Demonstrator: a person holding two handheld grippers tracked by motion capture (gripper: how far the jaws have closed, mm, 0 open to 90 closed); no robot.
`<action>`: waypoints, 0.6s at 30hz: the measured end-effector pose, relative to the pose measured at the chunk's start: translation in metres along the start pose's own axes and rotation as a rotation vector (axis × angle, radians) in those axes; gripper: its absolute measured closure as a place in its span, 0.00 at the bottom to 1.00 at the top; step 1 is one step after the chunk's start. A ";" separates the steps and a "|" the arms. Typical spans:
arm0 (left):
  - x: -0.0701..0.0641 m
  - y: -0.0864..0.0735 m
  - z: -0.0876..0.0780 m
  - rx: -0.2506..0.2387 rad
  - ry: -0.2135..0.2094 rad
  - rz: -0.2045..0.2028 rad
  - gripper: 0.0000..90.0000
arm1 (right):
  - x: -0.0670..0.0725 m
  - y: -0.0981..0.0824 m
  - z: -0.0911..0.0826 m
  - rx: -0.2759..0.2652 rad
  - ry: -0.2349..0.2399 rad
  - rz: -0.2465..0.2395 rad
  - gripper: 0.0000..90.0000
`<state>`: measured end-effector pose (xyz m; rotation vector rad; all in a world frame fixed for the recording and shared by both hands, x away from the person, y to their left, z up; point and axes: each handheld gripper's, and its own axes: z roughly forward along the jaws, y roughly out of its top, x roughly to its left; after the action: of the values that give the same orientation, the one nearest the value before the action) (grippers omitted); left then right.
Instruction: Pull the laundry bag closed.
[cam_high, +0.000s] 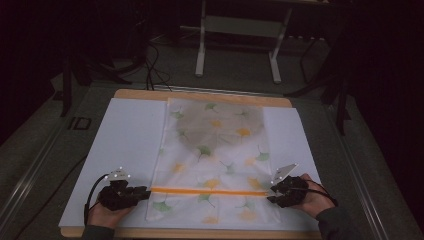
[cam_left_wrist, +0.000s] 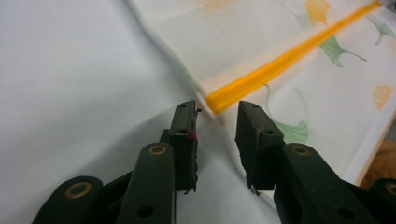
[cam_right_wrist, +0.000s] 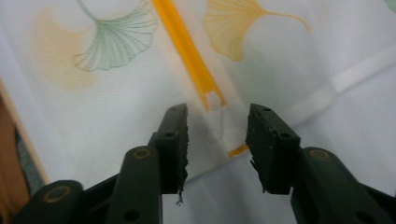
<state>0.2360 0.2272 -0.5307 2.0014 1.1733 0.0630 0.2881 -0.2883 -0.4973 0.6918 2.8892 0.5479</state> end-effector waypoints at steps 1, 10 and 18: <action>0.001 0.000 -0.001 -0.003 0.007 -0.001 0.75 | -0.001 -0.002 0.001 -0.008 -0.007 0.012 0.62; 0.005 0.000 -0.005 -0.048 0.092 -0.005 0.70 | -0.011 -0.012 0.004 -0.167 -0.030 0.181 0.56; 0.011 0.000 -0.005 -0.075 0.163 -0.027 0.67 | -0.020 -0.025 0.009 -0.333 -0.075 0.387 0.48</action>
<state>0.2405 0.2385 -0.5312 1.9428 1.2809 0.2566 0.2970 -0.3152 -0.5141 1.1865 2.5090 0.9937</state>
